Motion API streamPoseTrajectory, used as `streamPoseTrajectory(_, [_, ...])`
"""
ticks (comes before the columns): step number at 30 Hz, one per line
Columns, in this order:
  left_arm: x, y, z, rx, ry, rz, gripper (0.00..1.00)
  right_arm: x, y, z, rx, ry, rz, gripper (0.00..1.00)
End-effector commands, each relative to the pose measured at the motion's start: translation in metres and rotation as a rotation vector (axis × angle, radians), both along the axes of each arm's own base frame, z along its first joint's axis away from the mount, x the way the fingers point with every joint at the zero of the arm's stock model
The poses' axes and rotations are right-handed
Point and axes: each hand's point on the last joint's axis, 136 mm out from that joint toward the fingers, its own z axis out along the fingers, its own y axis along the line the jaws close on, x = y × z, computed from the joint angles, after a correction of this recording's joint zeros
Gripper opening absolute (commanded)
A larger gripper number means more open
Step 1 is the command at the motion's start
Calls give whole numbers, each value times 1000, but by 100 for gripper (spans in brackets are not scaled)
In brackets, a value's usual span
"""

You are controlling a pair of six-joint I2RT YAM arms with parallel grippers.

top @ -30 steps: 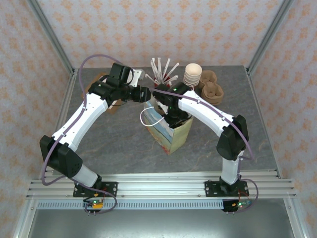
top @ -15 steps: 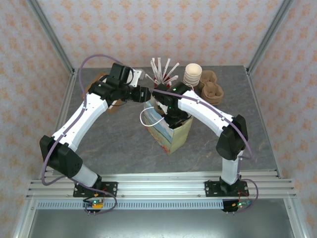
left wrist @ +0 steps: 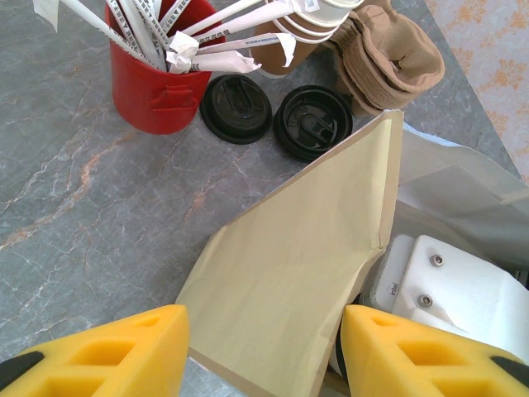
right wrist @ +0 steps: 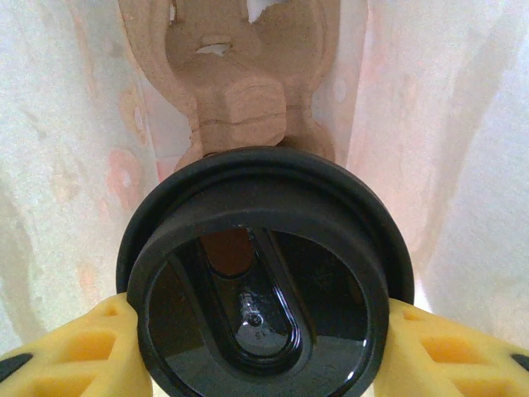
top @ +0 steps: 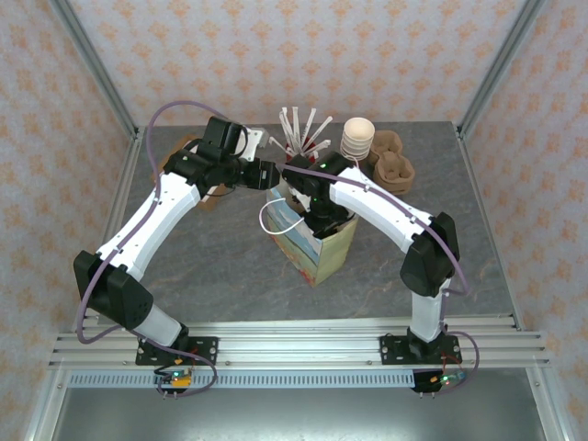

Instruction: Pack the takeout coffee

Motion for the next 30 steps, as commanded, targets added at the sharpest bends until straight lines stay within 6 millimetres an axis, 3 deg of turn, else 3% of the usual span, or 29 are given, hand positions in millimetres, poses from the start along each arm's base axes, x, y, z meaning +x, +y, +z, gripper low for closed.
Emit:
streamPoseTrajectory(1, [-5, 4, 7, 21, -23, 0, 52, -4, -3, -7, -47, 23, 15, 43])
streamPoseTrajectory(30, [-7, 6, 8, 23, -28, 1, 52, -3, -5, -22, -69, 45, 13, 42])
